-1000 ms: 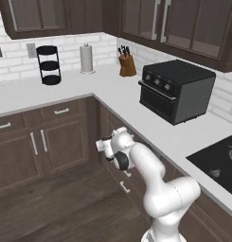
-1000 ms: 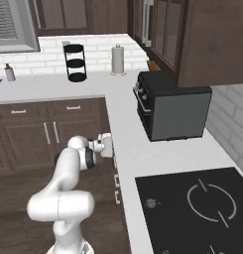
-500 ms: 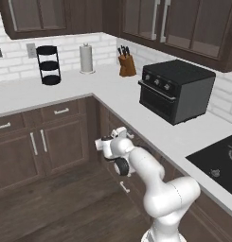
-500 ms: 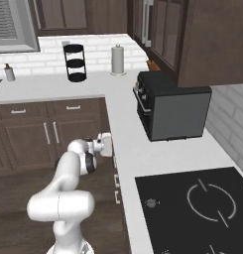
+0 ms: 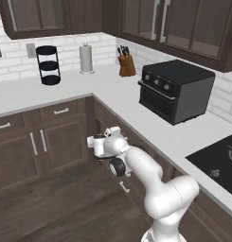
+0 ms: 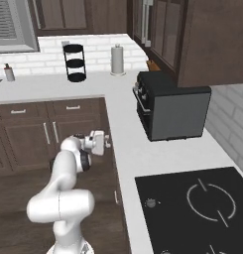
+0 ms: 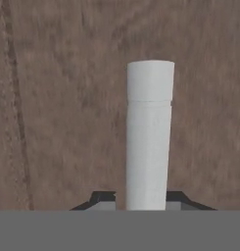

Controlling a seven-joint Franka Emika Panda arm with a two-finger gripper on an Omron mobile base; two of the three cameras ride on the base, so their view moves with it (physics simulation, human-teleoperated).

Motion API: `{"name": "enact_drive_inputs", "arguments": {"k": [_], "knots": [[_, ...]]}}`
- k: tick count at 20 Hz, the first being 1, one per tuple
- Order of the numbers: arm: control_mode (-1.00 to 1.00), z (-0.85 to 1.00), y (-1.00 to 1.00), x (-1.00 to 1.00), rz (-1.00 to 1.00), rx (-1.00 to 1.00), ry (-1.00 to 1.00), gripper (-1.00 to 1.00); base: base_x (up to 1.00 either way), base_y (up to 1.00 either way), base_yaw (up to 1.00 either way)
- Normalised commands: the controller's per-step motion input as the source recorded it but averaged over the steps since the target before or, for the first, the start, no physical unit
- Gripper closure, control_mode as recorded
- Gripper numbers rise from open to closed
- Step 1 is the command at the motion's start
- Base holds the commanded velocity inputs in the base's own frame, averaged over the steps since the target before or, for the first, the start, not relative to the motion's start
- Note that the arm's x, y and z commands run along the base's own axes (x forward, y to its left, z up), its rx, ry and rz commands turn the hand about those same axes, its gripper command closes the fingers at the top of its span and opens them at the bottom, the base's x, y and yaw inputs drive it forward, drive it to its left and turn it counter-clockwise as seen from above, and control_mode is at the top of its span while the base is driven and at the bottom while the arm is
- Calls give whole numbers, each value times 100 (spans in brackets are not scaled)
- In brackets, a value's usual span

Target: Take a straw from the drawer in front and place it inside the glass cup on the dining counter.

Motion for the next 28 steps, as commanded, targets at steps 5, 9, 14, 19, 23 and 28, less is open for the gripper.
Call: {"name": "enact_drive_inputs", "arguments": {"k": [5,9,14,19,23,28], "knots": [[-100,0,63,-64,7,17,7,100,0,0,0],[-100,0,84,-65,10,20,12,100,0,0,0],[-100,0,83,-69,11,23,12,100,0,0,0],[-100,0,80,-73,10,27,14,100,0,0,0],[-100,1,74,-84,9,26,11,100,0,0,0],[-100,39,35,-93,7,32,4,-100,0,0,0]]}}
